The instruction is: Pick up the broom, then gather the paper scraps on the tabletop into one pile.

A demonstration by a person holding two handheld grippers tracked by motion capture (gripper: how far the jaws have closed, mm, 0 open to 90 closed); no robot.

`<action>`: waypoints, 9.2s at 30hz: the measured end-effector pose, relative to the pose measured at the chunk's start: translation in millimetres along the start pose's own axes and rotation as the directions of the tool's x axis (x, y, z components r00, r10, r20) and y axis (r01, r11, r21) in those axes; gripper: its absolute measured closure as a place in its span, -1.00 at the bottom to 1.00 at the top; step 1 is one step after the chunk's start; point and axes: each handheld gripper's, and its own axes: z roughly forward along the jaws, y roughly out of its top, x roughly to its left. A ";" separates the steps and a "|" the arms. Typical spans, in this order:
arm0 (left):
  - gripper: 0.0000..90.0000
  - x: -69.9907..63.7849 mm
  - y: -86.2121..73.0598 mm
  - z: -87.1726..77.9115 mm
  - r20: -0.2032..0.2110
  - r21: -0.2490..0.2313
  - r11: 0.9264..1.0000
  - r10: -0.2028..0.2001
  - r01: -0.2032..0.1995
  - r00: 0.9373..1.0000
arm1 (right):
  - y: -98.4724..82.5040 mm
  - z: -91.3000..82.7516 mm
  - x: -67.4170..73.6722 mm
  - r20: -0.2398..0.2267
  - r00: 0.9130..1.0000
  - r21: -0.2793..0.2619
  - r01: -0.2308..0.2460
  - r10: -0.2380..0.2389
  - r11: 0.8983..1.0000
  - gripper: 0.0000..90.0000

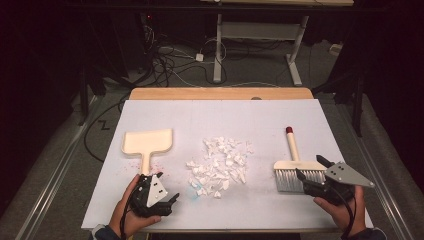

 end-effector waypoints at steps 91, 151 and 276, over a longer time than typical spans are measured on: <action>0.44 -55.1 152.3 42.4 0.373 -0.299 0.952 0.055 0.063 0.926 | 108.3 -16.3 74.8 -0.340 0.938 -0.158 0.018 -0.071 0.987 0.58; -0.66 -8.3 46.2 -18.5 0.075 -0.199 0.979 0.071 -0.055 0.995 | 77.6 28.8 45.0 -0.529 0.845 0.047 0.117 -0.075 0.992 0.53; -0.64 -0.5 -21.8 -22.2 0.007 -0.030 0.998 -0.055 0.055 0.998 | 95.9 127.4 134.9 -0.522 0.652 -0.161 0.557 -0.549 0.815 0.53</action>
